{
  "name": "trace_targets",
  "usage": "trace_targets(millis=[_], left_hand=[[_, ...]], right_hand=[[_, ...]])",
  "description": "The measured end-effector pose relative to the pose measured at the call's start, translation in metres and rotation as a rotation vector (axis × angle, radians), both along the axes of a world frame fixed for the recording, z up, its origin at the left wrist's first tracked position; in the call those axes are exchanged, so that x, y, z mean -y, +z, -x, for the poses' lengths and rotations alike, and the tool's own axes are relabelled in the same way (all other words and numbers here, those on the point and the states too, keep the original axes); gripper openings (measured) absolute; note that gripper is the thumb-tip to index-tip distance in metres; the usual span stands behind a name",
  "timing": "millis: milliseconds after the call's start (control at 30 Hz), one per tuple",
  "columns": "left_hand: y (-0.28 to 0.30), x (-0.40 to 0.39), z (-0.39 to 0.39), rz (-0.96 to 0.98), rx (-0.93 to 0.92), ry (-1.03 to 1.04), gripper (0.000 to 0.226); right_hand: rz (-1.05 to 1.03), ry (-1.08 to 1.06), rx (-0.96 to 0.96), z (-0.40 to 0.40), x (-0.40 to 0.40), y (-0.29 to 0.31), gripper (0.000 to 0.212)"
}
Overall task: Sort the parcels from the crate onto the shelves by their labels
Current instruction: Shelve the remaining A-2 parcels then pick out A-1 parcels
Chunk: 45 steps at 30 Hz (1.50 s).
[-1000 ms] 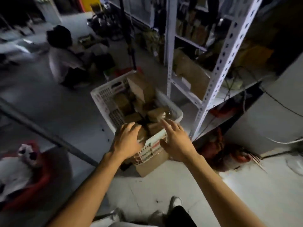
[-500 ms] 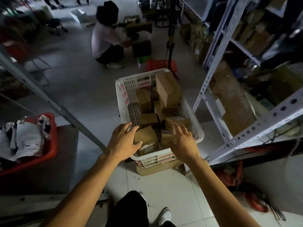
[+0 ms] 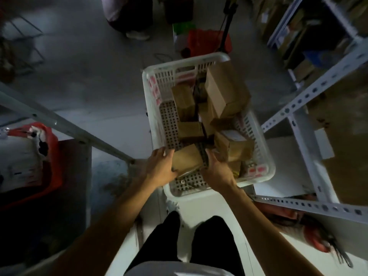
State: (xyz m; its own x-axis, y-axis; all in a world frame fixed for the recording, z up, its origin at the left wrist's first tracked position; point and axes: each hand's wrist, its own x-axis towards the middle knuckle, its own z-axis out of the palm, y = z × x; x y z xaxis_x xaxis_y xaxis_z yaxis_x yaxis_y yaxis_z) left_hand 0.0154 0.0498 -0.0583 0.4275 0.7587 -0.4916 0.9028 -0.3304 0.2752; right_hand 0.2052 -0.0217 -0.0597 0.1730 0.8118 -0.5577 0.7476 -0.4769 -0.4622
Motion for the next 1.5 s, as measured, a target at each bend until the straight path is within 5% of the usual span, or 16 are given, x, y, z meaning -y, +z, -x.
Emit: trace_targets(millis=[300, 433, 667, 767, 900, 1000, 1133, 1400, 1500], left_hand=[[-0.084, -0.001, -0.048, 0.381, 0.085, 0.403, 0.088], [-0.117, -0.007, -0.063, 0.403, 0.166, 0.774, 0.09], [-0.159, -0.018, -0.066, 0.438, 0.189, 1.019, 0.089], [-0.178, -0.017, -0.063, 0.407, 0.309, 1.149, 0.07], [-0.151, -0.017, -0.079, 0.372, 0.668, 1.018, 0.052], [-0.104, -0.019, -0.084, 0.36, 0.52, 1.116, 0.089], [-0.038, -0.01, -0.081, 0.244, 0.617, 0.951, 0.1], [0.048, 0.037, -0.041, -0.113, 0.711, 0.551, 0.091], [0.072, 0.06, -0.018, -0.17, 0.663, 0.45, 0.08]], right_hand=[[0.179, 0.116, -0.029, -0.011, -0.061, -0.075, 0.08], [0.246, 0.154, -0.032, -0.019, -0.083, -0.109, 0.08], [0.327, 0.233, -0.003, -0.018, -0.107, -0.161, 0.082], [0.352, 0.14, -0.097, -0.021, -0.114, -0.17, 0.079], [0.177, 0.037, -0.168, -0.033, -0.105, -0.156, 0.084], [0.076, -0.06, -0.193, -0.04, -0.089, -0.122, 0.097], [-0.045, -0.183, -0.222, -0.045, -0.066, -0.073, 0.101], [-0.297, -0.254, -0.366, -0.02, 0.004, 0.003, 0.111], [-0.291, -0.243, -0.398, 0.004, 0.04, 0.011, 0.096]])
